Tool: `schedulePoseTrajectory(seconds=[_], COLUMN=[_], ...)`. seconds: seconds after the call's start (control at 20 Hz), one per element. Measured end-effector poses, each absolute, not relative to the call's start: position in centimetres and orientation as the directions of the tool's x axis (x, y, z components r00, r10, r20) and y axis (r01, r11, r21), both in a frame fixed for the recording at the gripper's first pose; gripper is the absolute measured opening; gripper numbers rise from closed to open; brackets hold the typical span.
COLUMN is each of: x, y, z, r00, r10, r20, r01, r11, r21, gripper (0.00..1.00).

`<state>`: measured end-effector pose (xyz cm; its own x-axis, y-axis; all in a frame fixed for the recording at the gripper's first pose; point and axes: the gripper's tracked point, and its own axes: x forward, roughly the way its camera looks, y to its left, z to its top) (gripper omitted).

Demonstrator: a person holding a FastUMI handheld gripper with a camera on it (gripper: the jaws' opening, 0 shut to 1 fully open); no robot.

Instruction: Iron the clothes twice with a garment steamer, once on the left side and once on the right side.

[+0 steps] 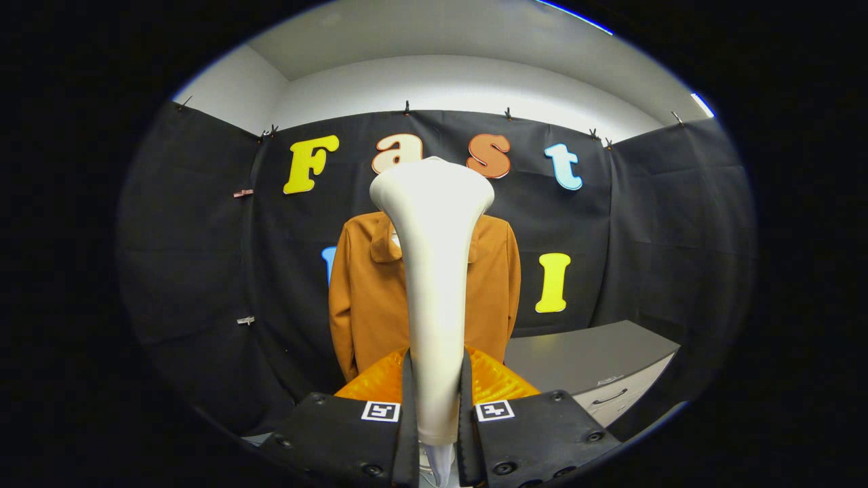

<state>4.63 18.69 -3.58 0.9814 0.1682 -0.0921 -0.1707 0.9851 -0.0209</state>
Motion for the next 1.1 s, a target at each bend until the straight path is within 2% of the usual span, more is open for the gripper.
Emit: schedulePoseTrajectory(seconds=[1.1], x=[3.4], y=[17.6], z=[-0.4], r00=[0.998], r10=[0.07], r20=[0.004], r01=[-0.069], r11=[0.997], r21=[-0.024], gripper=[0.26])
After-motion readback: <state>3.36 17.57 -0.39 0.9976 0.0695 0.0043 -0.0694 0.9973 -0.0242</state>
